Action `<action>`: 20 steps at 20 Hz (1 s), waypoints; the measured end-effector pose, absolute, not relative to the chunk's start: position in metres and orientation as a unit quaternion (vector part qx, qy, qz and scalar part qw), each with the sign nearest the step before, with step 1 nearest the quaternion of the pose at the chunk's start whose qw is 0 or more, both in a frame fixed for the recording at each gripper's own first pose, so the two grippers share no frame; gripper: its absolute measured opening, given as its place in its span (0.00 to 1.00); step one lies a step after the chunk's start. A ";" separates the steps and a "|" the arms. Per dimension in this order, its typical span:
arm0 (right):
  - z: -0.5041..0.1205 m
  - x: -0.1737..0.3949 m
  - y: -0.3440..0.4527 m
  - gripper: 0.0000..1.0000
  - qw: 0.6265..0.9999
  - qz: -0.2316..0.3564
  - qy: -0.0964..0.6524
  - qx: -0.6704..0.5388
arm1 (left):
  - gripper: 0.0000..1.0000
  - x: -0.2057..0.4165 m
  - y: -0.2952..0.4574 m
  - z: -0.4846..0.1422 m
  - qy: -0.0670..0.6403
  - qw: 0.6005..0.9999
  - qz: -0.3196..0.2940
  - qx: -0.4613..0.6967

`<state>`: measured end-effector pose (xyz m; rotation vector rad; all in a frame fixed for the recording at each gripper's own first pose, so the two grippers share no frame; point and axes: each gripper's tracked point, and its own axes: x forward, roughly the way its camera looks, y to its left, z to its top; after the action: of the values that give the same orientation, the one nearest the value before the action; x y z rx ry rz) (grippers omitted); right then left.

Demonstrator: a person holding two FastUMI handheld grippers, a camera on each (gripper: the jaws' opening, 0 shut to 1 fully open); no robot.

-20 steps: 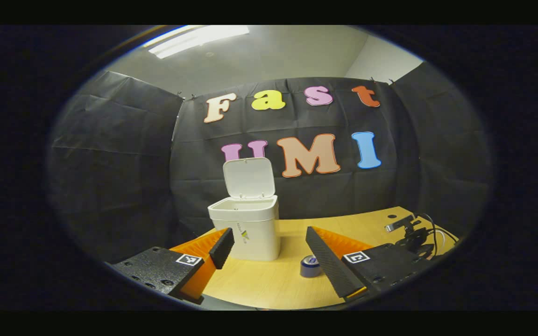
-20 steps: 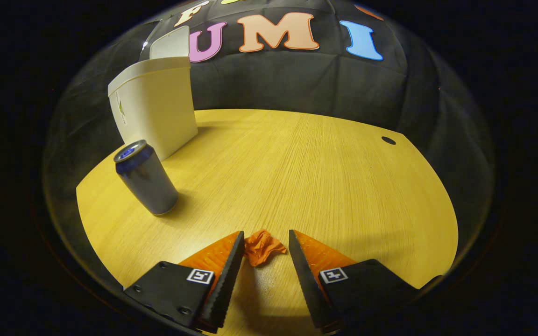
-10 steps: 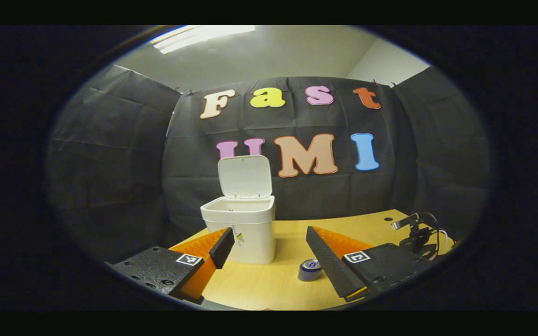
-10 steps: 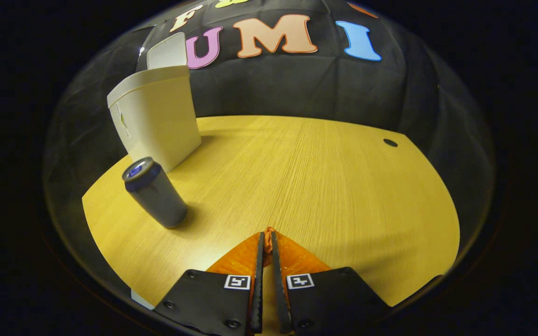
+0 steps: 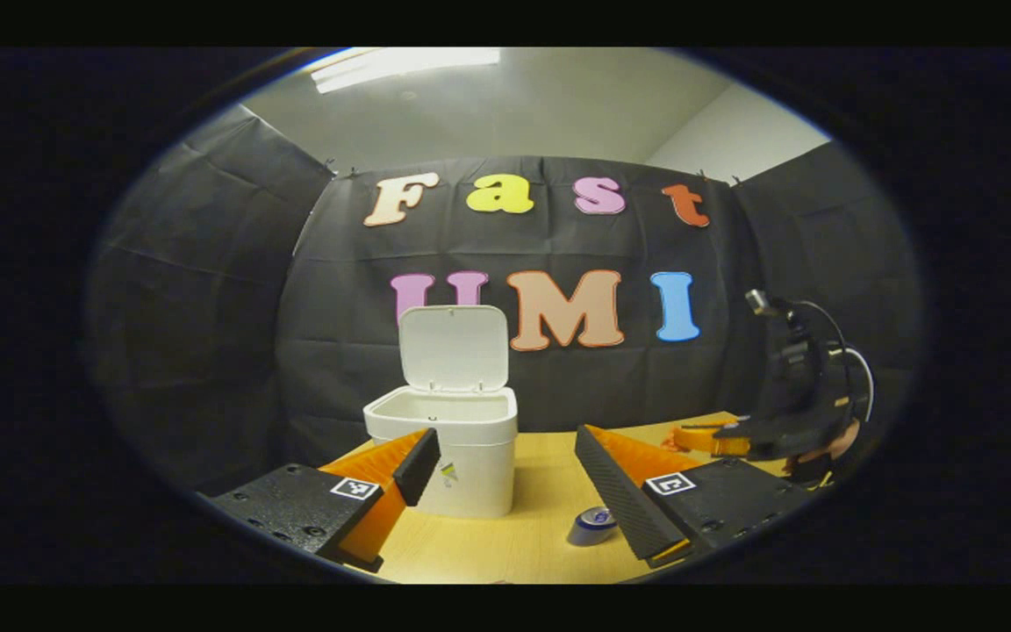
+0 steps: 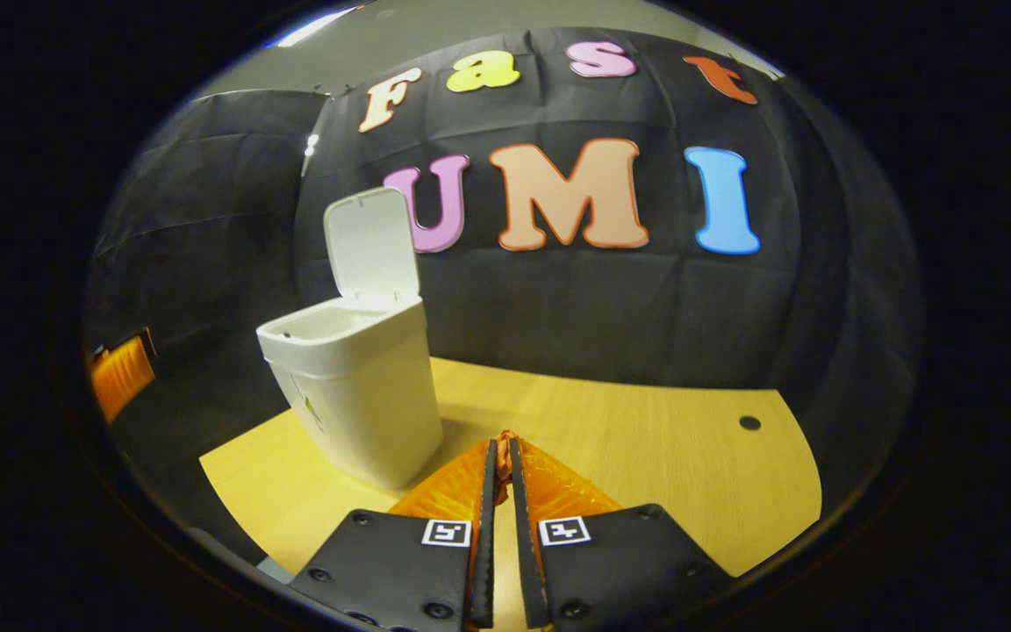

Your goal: Press the lid of the desktop garbage bin to open it, pick up the crumpled paper on the desktop and throw it into the bin, then pick up the pop can on the desktop and drop it into the bin, and finally close the garbage bin lid.

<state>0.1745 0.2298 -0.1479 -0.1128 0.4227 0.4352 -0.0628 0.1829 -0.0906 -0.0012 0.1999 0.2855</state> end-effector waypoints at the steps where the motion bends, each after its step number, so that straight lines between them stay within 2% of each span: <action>1: -0.133 0.181 0.252 0.14 0.953 0.228 0.189 -0.061 | 0.94 -0.062 0.190 -0.096 0.101 0.985 0.140 -0.008; 4: -0.107 0.203 0.325 0.14 0.949 0.266 0.155 -0.071 | 0.94 -0.064 0.214 -0.113 0.114 0.984 0.138 -0.019; 8: -0.115 0.237 0.406 0.14 0.943 0.290 0.151 -0.065 | 0.90 -0.070 0.235 -0.136 0.139 0.981 0.129 -0.039; 14: -0.152 0.261 0.445 0.16 0.938 0.283 0.187 -0.075 | 0.92 -0.076 0.253 -0.161 0.165 0.977 0.125 -0.057; 17: -0.156 0.256 0.451 0.42 0.932 0.292 0.205 -0.070 | 0.94 -0.075 0.247 -0.167 0.170 0.976 0.116 -0.065; 19: -0.142 0.253 0.444 0.66 0.934 0.296 0.189 -0.070 | 0.94 -0.070 0.239 -0.172 0.172 0.977 0.105 -0.069; 20: -0.133 0.252 0.437 0.69 0.936 0.294 0.178 -0.070 | 0.93 -0.067 0.232 -0.175 0.173 0.977 0.098 -0.072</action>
<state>0.2524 0.4373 -0.1327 -0.1426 0.3636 0.6013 -0.0667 0.2323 -0.1746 -0.1444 0.3480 0.1985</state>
